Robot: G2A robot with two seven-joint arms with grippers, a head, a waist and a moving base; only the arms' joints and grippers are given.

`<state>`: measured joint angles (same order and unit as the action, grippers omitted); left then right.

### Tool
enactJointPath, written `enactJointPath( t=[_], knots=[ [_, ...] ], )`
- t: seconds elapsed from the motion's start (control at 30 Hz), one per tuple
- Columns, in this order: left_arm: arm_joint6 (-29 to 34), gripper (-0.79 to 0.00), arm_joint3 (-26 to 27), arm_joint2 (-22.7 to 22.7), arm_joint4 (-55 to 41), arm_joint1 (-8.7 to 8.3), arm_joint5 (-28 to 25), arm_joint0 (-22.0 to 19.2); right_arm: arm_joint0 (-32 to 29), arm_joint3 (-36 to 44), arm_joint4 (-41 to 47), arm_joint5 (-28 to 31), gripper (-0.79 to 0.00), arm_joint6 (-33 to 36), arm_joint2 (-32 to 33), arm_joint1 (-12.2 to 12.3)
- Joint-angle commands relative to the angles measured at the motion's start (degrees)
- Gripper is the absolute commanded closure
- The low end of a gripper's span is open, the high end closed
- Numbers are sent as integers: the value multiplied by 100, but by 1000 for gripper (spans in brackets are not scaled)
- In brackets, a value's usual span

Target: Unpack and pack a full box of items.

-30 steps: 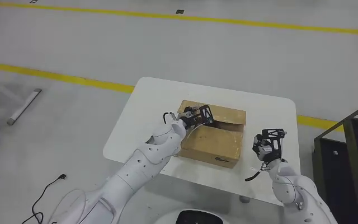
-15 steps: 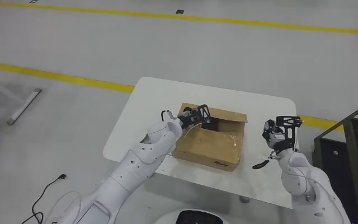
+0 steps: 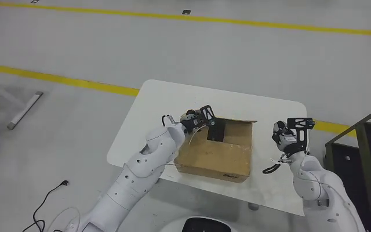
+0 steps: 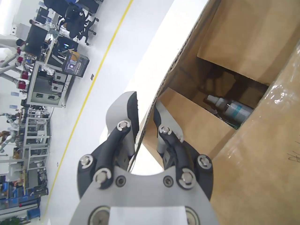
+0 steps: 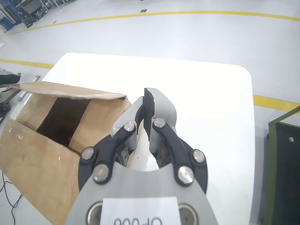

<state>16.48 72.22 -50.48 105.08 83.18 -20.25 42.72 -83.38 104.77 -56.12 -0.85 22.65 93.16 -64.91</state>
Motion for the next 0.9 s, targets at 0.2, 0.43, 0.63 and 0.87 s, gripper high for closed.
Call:
enactJointPath(
  t=[0.2, 0.43, 0.63, 0.87],
  knots=[
    [-305, -785, -942, 398, -65, 295, 935, -560, 14, 29, 62, 37, 0, -10, 85, -4],
    [-617, -785, -2268, 722, -349, 678, 1831, -1165, -8, 12, 98, 84, 0, 12, 99, -9],
    [-678, -785, -3415, 956, -629, 1062, 2452, -1653, 41, -64, 108, 82, 0, 20, 22, -22],
    [-844, -785, -4459, 1173, -808, 1468, 2788, -2022, 162, -192, 112, 104, 0, 47, -56, -33]
  ],
)
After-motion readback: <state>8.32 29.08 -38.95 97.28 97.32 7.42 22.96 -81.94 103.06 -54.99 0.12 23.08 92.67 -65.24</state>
